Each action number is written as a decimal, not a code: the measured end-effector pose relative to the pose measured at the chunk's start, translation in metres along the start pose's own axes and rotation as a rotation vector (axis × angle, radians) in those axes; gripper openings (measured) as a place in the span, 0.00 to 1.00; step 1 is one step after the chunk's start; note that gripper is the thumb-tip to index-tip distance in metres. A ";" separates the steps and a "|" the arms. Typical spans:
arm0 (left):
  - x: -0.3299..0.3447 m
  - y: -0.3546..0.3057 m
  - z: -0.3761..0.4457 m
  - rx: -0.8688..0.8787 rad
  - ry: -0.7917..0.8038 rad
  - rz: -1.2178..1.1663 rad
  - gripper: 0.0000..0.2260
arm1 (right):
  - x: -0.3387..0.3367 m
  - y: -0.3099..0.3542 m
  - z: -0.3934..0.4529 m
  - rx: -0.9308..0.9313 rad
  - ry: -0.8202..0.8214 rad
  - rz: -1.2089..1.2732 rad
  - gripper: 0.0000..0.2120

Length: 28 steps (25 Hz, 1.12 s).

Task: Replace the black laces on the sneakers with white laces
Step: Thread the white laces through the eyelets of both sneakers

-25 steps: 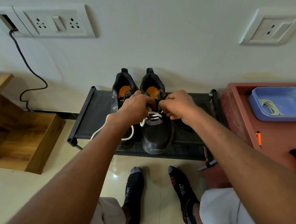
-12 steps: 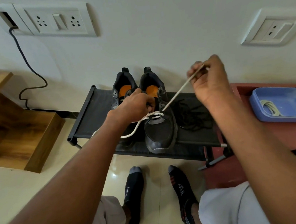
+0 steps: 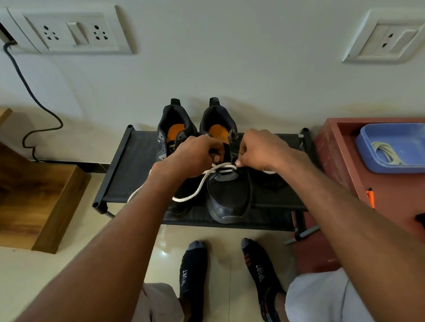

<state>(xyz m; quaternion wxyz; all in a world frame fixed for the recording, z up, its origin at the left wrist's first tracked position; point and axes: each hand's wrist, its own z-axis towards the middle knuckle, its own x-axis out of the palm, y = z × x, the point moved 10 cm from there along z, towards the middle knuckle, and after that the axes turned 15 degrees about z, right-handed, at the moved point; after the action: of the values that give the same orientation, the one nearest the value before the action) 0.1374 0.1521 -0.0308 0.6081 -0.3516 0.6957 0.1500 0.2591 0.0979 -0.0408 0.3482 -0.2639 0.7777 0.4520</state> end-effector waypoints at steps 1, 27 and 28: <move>0.000 0.000 0.000 -0.002 0.000 -0.007 0.13 | -0.012 -0.001 -0.002 0.012 -0.076 0.037 0.08; 0.001 0.001 -0.002 0.037 0.016 -0.012 0.10 | -0.030 0.018 -0.023 -0.114 -0.105 -0.037 0.15; 0.001 0.000 -0.002 0.040 0.013 -0.017 0.09 | -0.013 0.022 -0.021 -0.113 -0.017 -0.046 0.13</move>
<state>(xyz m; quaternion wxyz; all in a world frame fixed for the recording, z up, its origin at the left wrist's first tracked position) 0.1357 0.1506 -0.0310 0.6119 -0.3462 0.6994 0.1288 0.2444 0.0903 -0.0115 0.3497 -0.2971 0.7415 0.4895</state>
